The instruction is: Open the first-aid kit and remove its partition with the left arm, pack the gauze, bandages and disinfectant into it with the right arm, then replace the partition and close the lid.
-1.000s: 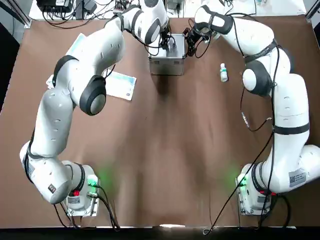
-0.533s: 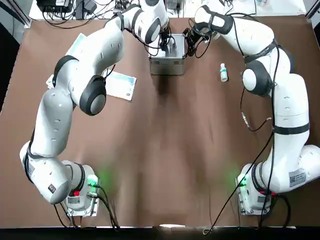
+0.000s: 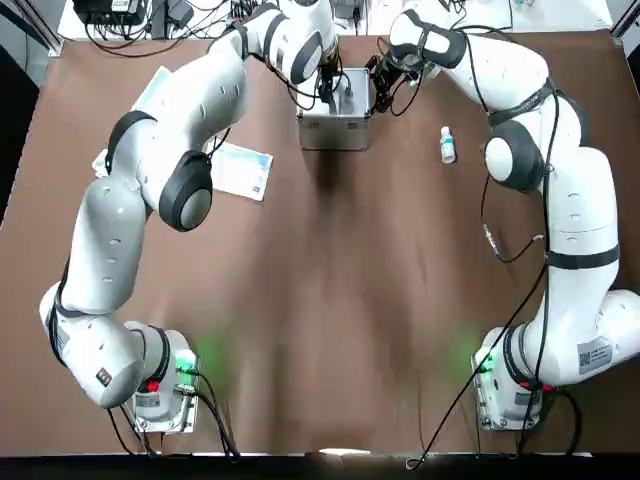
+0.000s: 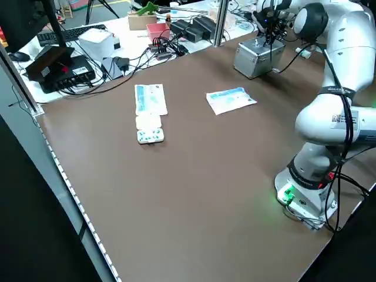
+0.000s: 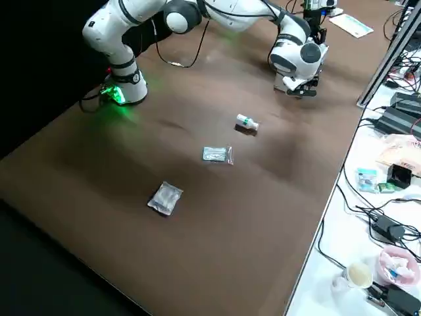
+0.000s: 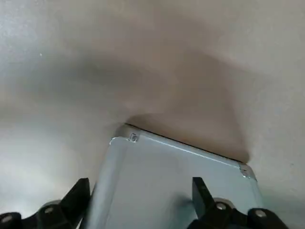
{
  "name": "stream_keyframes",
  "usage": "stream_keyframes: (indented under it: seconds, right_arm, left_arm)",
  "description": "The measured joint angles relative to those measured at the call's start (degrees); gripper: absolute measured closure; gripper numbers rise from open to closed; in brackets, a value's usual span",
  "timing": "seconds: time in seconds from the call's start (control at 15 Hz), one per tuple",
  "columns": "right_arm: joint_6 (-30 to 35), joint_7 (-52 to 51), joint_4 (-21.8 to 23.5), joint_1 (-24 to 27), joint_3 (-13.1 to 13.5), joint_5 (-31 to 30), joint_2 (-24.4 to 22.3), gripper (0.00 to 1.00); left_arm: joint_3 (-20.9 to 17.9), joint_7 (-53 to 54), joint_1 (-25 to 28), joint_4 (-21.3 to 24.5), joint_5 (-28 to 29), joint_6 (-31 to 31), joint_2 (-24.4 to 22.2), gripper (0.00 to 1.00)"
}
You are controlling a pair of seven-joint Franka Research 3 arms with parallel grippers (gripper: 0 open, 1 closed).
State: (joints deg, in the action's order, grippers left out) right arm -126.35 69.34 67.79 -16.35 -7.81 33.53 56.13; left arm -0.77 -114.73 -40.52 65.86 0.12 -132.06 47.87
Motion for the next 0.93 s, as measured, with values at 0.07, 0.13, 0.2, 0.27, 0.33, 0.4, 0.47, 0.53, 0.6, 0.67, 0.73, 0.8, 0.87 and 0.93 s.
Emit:
stream_keyframes:
  seconds: [0.07,0.13,0.2,0.27,0.33,0.4,0.47,0.53,0.6,0.67,0.73,0.8,0.87,0.93]
  right_arm:
    - [0.0,0.0,0.0,0.0,0.0,0.0,0.0,0.07]
    - [0.0,0.0,0.0,0.0,0.0,0.0,0.0,0.07]
    - [0.1,0.0,-0.1,0.0,0.0,0.0,0.0,0.07]
    - [0.1,-0.1,-0.1,0.0,0.0,0.0,0.0,0.07]
    - [0.1,-0.1,-0.1,0.0,0.0,0.0,0.0,0.07]
    - [0.1,-0.1,-0.1,0.0,0.0,0.0,0.0,0.07]
    - [0.1,-0.1,-0.1,0.0,0.0,0.0,0.0,0.07]
    - [0.1,-0.1,-0.1,0.0,0.0,0.0,0.0,0.07]
    - [0.1,-0.1,-0.1,0.0,0.0,0.0,0.0,0.07]
    - [0.1,-0.1,-0.1,0.0,0.0,0.0,0.0,0.07]
    - [0.0,-0.1,-0.1,0.0,0.0,0.0,0.1,0.08]
    - [0.0,-0.1,-0.1,0.0,0.0,0.0,0.1,0.08]
    - [0.0,-0.1,-0.1,0.0,0.0,0.0,0.1,0.08]
    - [0.0,-0.2,-0.2,0.0,0.0,0.0,0.1,0.08]
  left_arm:
    - [0.0,0.0,0.0,-0.1,0.0,0.2,0.0,0.22]
    - [0.0,0.0,0.0,-0.2,0.0,0.5,0.0,0.22]
    - [0.0,0.0,0.0,-0.4,0.0,0.9,0.0,0.22]
    - [0.0,0.1,0.0,-0.6,0.0,1.5,0.0,0.22]
    - [0.1,0.1,0.0,-0.8,0.0,2.1,-0.1,0.22]
    - [0.2,0.1,0.0,-1.1,0.0,3.0,-0.2,0.22]
    - [0.3,0.1,0.0,-1.2,0.0,3.9,-0.4,0.22]
    - [0.7,0.1,0.0,-1.2,0.0,5.3,-0.6,0.22]
    - [1.1,0.1,0.0,-1.2,0.0,6.5,-0.6,0.22]
    - [1.4,0.1,0.0,-1.1,0.0,7.1,-0.6,0.22]
    - [1.6,0.1,0.0,-1.0,0.0,7.3,-0.6,0.22]
    - [1.7,0.1,0.0,-1.0,0.0,7.4,-0.6,0.26]
    - [1.7,0.1,0.0,-1.0,0.0,7.4,-0.7,0.26]
    - [1.7,0.1,0.0,-1.0,0.0,7.5,-0.7,0.3]
